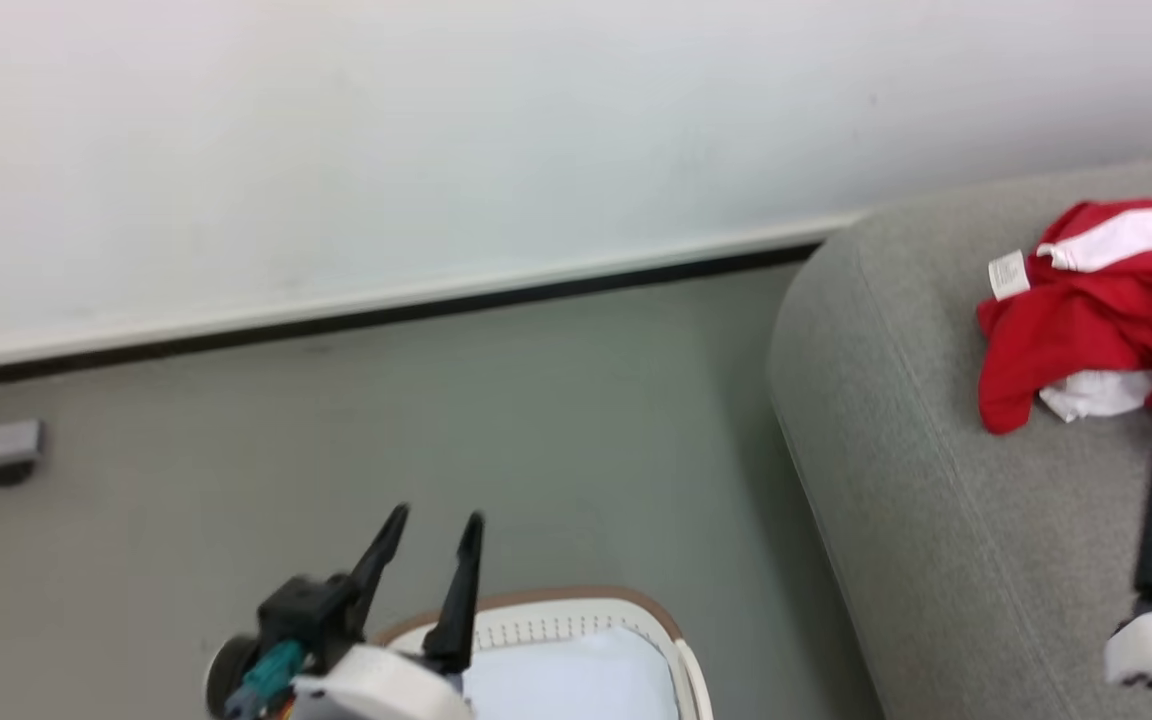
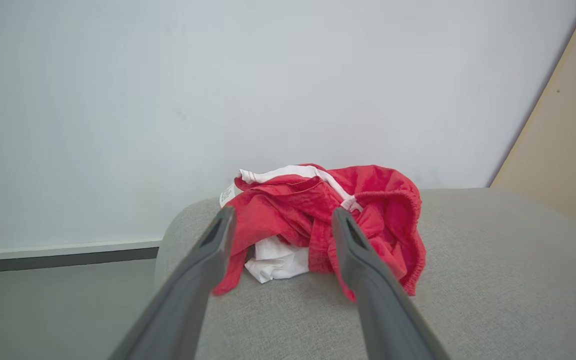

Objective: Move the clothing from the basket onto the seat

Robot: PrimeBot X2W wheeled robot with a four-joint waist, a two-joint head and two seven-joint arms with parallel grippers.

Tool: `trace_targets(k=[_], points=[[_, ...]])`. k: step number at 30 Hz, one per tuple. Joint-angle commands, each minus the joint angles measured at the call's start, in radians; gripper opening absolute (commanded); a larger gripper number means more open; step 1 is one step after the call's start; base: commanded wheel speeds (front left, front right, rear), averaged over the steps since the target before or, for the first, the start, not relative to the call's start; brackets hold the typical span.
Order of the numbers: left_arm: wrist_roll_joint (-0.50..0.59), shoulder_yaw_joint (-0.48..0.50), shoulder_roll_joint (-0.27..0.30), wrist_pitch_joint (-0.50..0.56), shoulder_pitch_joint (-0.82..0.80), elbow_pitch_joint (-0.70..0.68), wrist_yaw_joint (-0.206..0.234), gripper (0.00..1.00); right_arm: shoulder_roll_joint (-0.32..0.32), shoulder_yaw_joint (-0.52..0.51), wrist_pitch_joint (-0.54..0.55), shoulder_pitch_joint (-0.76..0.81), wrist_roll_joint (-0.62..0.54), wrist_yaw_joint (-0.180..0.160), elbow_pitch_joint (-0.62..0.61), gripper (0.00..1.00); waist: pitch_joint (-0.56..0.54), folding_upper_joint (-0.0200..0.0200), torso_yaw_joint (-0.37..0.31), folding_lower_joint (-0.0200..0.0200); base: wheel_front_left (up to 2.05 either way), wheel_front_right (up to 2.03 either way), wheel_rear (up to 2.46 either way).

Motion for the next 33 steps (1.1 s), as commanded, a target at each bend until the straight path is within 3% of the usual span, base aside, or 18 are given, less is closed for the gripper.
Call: trace_targets(k=[1, 6, 13, 22, 33], points=[[-0.024, 0.014, 0.004, -0.016, 0.031, 0.013, 0.003, 1.0, 0.005, 0.027, -0.003, 0.041, 0.015, -0.003, -0.02, 1.0, -0.066, 0.0, 0.033, 0.0002, 0.0, 0.0, 0.0], [-0.03, 0.069, 0.01, -0.044, 0.112, 0.044, 0.02, 1.0, 0.003, 0.136, -0.003, 0.138, 0.101, -0.003, -0.067, 1.0, -0.122, 0.0, 0.054, 0.0002, 0.0, 0.0, 0.0], [0.009, 0.173, -0.003, -0.051, 0.194, 0.043, 0.012, 1.0, 0.003, 0.213, -0.003, 0.233, 0.18, -0.003, -0.086, 1.0, -0.161, 0.0, 0.083, 0.0002, 0.0, 0.0, 0.0], [0.095, 0.288, -0.058, -0.051, 0.285, 0.02, -0.054, 1.0, 0.003, 0.285, -0.003, 0.276, 0.201, -0.003, -0.048, 1.0, -0.192, 0.0, 0.106, 0.0002, 0.0, 0.0, 0.0], [0.166, 0.351, -0.125, -0.051, 0.313, 0.028, -0.107, 1.0, 0.003, 0.303, -0.003, 0.251, 0.208, -0.003, -0.022, 1.0, -0.201, 0.0, 0.125, 0.0002, 0.0, 0.0, 0.0]])
